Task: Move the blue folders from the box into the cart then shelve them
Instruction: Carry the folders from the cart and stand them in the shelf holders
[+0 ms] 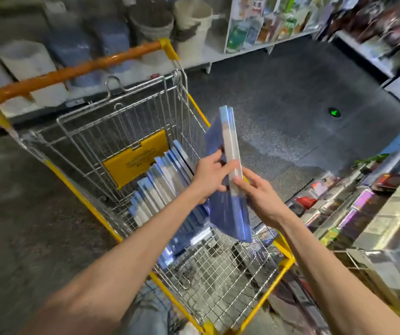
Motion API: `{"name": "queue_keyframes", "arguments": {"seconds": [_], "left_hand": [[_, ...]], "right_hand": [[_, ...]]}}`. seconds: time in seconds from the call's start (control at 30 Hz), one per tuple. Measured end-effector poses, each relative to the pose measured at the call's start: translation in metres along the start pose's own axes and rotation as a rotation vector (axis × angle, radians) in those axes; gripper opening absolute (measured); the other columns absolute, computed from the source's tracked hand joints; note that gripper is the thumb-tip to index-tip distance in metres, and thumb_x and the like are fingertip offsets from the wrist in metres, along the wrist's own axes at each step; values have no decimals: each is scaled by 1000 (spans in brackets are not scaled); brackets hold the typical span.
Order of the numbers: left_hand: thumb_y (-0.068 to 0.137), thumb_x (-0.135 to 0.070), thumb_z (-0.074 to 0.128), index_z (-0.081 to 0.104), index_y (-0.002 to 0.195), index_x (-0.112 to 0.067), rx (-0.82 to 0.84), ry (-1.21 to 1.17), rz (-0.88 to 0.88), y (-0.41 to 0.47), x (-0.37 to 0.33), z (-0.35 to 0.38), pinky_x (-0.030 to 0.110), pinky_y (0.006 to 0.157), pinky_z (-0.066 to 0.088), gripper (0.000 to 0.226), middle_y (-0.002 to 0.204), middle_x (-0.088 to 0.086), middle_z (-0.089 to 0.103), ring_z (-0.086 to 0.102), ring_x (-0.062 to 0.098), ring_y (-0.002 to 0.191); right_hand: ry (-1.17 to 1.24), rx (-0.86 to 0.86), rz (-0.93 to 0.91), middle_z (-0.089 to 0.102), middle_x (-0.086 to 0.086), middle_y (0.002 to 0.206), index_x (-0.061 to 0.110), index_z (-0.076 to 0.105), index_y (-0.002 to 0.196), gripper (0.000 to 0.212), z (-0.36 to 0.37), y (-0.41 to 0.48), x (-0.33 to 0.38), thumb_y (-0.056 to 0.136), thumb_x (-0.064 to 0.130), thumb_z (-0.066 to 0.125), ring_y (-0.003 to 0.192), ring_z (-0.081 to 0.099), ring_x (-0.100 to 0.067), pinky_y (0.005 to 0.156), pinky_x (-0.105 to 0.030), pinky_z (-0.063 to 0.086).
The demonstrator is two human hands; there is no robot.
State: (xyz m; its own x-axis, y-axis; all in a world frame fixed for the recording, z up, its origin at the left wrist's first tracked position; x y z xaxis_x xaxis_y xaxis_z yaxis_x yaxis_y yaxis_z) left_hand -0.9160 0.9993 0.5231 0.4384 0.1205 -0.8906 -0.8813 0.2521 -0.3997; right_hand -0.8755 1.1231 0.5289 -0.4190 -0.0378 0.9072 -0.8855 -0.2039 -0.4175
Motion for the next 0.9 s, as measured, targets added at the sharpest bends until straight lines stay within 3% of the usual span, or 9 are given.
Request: {"name": "queue_keyframes", "arguments": {"seconds": [0.1, 0.23, 0.37, 0.47, 0.6, 0.73, 0.8, 0.9], "left_hand": [[96, -17, 68, 34, 155, -22, -6, 20, 28, -21, -1, 15, 37, 67, 62, 68, 127, 3, 69, 67, 13, 105], [92, -17, 72, 31, 156, -21, -11, 26, 78, -40, -3, 25, 29, 60, 60, 76, 105, -14, 72, 66, -1, 93], [89, -16, 75, 34, 156, -21, -7, 8, 98, -50, -4, 29, 40, 75, 63, 79, 129, -3, 69, 67, 7, 107], [89, -12, 75, 35, 155, -21, -8, -2, 111, -53, -6, 31, 34, 73, 63, 77, 134, 1, 66, 65, -2, 94], [90, -12, 74, 34, 155, -23, 13, 0, 115, -52, -5, 35, 33, 74, 62, 77, 137, 0, 63, 65, -1, 99], [89, -15, 76, 35, 155, -25, 31, 25, 115, -47, -10, 39, 38, 79, 62, 79, 142, 1, 58, 61, 1, 110], [89, -17, 77, 36, 155, -24, 32, 42, 117, -45, -10, 41, 34, 72, 62, 78, 140, 0, 60, 59, -7, 104], [94, -32, 70, 45, 150, -23, 19, 74, 113, -43, -16, 42, 32, 62, 61, 62, 125, 0, 71, 68, 4, 103]], "right_hand": [[116, -37, 10, 66, -15, 129, 16, 59, 135, 36, -11, -22, -6, 100, 17, 53, 105, 69, -24, 80, -31, 58], [147, -38, 13, 65, -13, 130, 18, 63, 132, 38, -17, -43, -7, 95, 22, 58, 113, 64, -28, 92, -38, 56], [157, -30, 2, 66, -11, 129, 19, 64, 129, 37, -19, -55, -2, 93, 21, 57, 113, 64, -27, 101, -43, 48], [154, -30, -12, 64, -11, 133, 16, 58, 137, 42, -23, -61, 1, 96, 20, 54, 116, 63, -29, 103, -44, 50], [160, -8, -22, 73, -2, 110, 12, 55, 138, 38, -22, -69, 9, 102, 12, 45, 87, 70, -11, 76, -22, 56], [141, -23, -20, 65, -10, 132, 17, 54, 141, 40, -26, -71, 11, 102, 14, 47, 115, 64, -25, 96, -33, 54], [150, -26, -27, 64, -12, 133, 17, 55, 140, 40, -27, -73, 16, 100, 14, 49, 113, 65, -25, 92, -32, 56], [129, -55, -68, 64, -17, 132, 18, 56, 140, 47, -28, -73, 24, 93, 16, 64, 109, 64, -31, 96, -41, 50]]}}
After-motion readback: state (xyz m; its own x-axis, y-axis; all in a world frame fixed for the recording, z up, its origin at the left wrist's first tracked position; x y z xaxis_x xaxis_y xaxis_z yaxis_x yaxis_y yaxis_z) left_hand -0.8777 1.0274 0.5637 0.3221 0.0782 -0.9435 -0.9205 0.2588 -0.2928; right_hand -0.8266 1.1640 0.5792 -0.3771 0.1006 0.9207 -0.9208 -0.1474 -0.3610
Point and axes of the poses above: each hand's wrist, its own y-axis towards the middle knuckle, its own z-axis out of the palm, x = y × z, the point moved 6 cm from there along y, towards the middle knuckle
